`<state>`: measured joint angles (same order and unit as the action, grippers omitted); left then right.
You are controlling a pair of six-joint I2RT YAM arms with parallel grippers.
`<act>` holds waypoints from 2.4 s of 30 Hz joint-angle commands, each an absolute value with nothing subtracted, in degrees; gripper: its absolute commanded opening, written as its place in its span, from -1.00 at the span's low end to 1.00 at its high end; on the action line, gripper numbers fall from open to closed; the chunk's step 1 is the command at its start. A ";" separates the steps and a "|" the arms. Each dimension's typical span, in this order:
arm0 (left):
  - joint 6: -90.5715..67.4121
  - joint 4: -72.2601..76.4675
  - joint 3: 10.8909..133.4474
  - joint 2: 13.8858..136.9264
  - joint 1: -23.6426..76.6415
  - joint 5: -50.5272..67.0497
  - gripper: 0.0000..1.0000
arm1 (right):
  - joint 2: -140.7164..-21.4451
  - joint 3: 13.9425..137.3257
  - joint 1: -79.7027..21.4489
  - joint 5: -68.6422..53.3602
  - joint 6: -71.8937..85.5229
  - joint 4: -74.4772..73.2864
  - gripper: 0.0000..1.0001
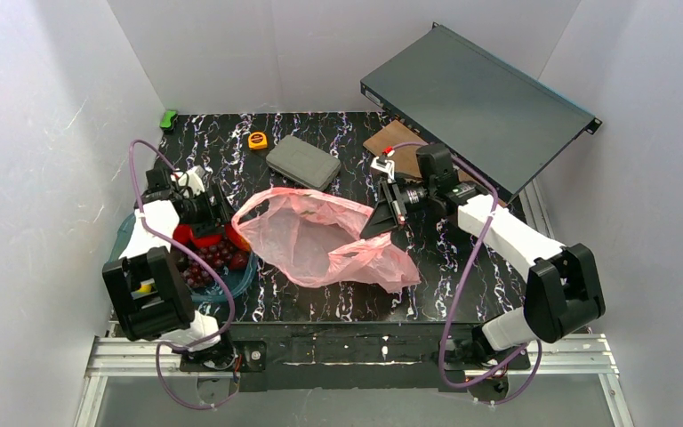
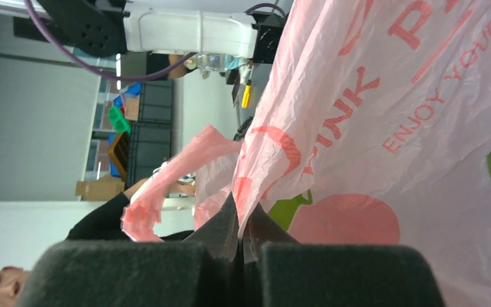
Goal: Place the fake fruits into the plastic bag and tie a complex knot
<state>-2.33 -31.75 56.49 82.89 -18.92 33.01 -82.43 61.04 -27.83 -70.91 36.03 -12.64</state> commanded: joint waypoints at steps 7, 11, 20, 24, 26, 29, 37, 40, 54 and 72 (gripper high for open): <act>-4.09 -27.15 53.42 82.44 -18.81 40.96 -0.15 | -86.07 57.06 -28.39 -70.85 40.32 -4.26 -0.97; -3.43 -27.29 53.98 77.89 -18.89 41.86 -0.49 | -86.68 56.50 -28.39 -69.09 40.79 -4.35 -0.97; -1.08 -31.70 63.85 68.03 -18.80 42.22 -0.87 | -86.92 55.69 -28.30 -68.25 42.40 -3.49 -0.97; 1.26 -34.04 70.03 63.17 -15.32 44.77 -0.88 | -87.18 55.88 -28.30 -68.27 42.70 -3.44 -0.97; 3.58 -36.14 72.47 61.48 -11.27 45.38 -0.88 | -87.15 55.90 -28.32 -68.29 42.88 -3.43 -0.97; 7.48 -40.15 74.01 59.42 -1.85 46.07 -0.88 | -87.19 55.95 -28.30 -68.41 43.01 -3.43 -0.97; 24.09 -36.89 60.12 54.53 26.30 34.08 -0.87 | -87.35 56.05 -28.31 -69.04 43.78 -2.69 -0.97; 30.48 -27.58 53.90 54.38 33.92 26.37 -0.86 | -87.36 56.07 -28.30 -69.52 44.18 -2.64 -0.97; 45.09 -1.47 43.91 67.06 36.83 21.76 0.60 | -87.70 55.64 -28.30 -70.93 45.26 -1.23 -0.97; 65.77 -37.88 33.25 44.00 36.91 24.31 0.97 | -87.48 56.95 -28.30 -69.55 40.18 -7.43 -0.97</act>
